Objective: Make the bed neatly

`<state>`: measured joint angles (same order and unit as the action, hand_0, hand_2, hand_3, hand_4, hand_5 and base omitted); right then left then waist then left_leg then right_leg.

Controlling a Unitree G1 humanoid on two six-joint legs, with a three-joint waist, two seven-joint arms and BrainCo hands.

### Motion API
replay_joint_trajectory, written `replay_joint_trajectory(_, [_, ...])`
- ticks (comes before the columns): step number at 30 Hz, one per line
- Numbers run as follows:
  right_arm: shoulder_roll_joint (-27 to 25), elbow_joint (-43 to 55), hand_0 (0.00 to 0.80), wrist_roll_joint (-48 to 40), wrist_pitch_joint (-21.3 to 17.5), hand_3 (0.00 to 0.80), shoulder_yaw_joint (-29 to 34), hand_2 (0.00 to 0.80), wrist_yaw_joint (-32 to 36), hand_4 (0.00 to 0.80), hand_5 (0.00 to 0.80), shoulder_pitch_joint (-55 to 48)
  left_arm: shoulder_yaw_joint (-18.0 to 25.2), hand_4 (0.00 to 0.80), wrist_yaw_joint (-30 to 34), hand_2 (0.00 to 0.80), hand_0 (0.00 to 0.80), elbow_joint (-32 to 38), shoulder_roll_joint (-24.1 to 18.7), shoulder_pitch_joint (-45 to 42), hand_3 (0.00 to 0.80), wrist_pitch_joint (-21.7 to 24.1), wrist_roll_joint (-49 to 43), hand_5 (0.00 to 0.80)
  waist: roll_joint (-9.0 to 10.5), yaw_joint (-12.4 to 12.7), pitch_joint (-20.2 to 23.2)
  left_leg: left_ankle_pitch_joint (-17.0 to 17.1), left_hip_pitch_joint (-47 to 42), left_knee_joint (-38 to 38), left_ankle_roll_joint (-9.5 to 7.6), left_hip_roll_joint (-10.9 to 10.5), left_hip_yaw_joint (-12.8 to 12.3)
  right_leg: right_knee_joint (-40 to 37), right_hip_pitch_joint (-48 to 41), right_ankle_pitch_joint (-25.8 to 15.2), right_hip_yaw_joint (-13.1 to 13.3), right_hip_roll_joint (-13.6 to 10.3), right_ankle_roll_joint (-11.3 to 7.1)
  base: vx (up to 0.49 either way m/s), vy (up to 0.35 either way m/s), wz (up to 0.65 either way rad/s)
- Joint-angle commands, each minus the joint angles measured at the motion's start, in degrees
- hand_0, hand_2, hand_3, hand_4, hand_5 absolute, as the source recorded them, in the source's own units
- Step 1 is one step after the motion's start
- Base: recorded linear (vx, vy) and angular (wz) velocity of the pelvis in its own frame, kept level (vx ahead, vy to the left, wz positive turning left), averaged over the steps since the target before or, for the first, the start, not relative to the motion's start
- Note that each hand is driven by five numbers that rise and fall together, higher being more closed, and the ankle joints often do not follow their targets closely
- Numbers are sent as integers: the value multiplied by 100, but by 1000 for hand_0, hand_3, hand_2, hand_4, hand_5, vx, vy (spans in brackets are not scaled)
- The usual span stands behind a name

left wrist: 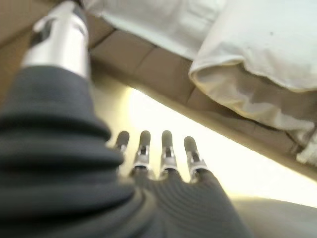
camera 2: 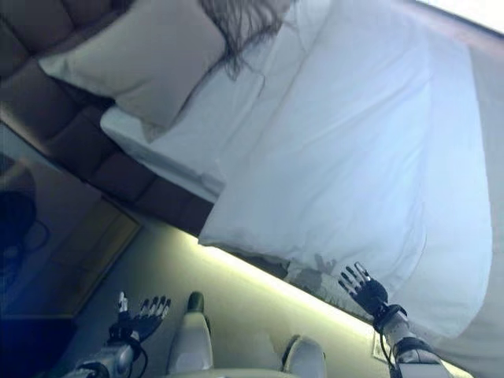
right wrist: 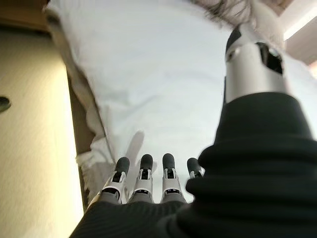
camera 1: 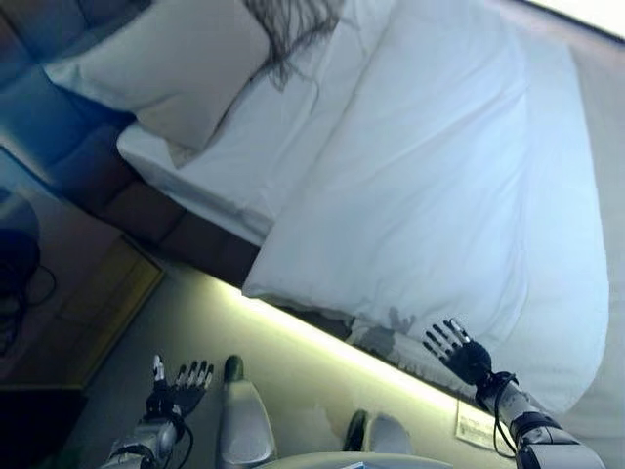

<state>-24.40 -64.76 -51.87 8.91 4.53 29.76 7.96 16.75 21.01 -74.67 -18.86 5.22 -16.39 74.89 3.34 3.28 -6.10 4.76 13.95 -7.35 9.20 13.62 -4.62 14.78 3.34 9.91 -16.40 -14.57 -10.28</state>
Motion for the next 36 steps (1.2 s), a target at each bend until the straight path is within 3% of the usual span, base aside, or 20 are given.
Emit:
replay_joint_trajectory(1, [47, -263, 0, 420, -9, 0, 335, 0, 97, 0, 0, 155, -286, 0, -77, 0, 0, 52, -29, 203, 0, 903, -1502, 0, 7, -51, 237, -420, -926, 369, 132, 217, -193, -1137, 77, -1240, 224, -408, -182, 160, 8, -15])
replay_joint_trajectory(2, [66, -322, 0, 513, 22, 0, 235, 0, 100, 0, 0, 108, -590, 0, -91, 0, 0, 43, -65, 218, 0, 1221, -2234, 0, -48, -80, 328, -368, -1120, 563, 129, 204, -264, -1318, -81, -1302, 191, -377, -202, 147, 4, -16])
replay_joint_trajectory(5, [127, -422, 0, 558, 49, 0, -34, 0, 114, 0, 0, -36, -1178, 0, -73, 0, 0, 8, -150, 261, 0, 1657, -3225, 0, -169, -162, 516, -172, -1432, 983, 129, 170, -433, -1744, -335, -1530, 124, -318, -219, 98, 11, -19])
replay_joint_trajectory(9, [342, -522, 0, 283, 67, 0, -182, 0, -87, 0, 0, -256, -1692, 0, 57, 0, 0, -52, -129, 247, 0, 1822, -4276, 0, -266, -308, 624, -103, -1705, 1222, 149, 169, -638, -1978, -502, -1632, 83, -244, -233, 60, -8, -20])
replay_joint_trajectory(12, [676, -733, 0, 194, -130, 0, -170, 0, -381, 0, 0, -453, -2105, 0, 18, 0, 0, -136, 96, 189, 0, 1958, -4675, 0, -320, -468, 692, -134, -1759, 1235, 125, 180, -789, -1978, -455, -1619, 127, -168, -199, 30, 1, -22])
replay_joint_trajectory(18, [993, -1348, 0, 12, -274, 0, 123, 0, -1239, 0, 0, -649, -2277, 0, 181, 0, 0, -386, 614, 1, 0, 1883, -4732, 0, -366, -623, 704, -215, -1990, 1235, 66, 213, -977, -1978, -574, -1546, 245, -71, -118, 61, -7, -25])
replay_joint_trajectory(23, [1187, -1516, 0, 144, -363, 0, 0, 0, -1269, 0, 0, -735, -2638, 0, 259, 0, 0, -465, 956, -113, 0, 1950, -5093, 0, -346, -671, 690, -279, -2135, 1235, 0, 204, -1044, -1978, -653, -1554, 337, -39, -112, 59, -18, -14])
replay_joint_trajectory(27, [1192, -1518, 0, 98, -341, 0, -75, 0, -1369, 0, 0, -746, -2780, 0, 147, 0, 0, -464, 961, -163, 0, 1891, -5155, 0, -333, -696, 667, -293, -2182, 1235, -12, 194, -1040, -1978, -672, -1561, 410, -20, -118, 48, -13, -10])
replay_joint_trajectory(36, [1215, -1424, 0, 25, -341, 0, -235, 0, -1237, 0, 0, -644, -2633, 0, 33, 0, 0, -463, 784, -176, 0, 1694, -4922, 0, -385, -649, 635, -325, -2293, 1230, -15, 174, -1000, -1978, -770, -1524, 407, -43, -120, 52, 4, -4])
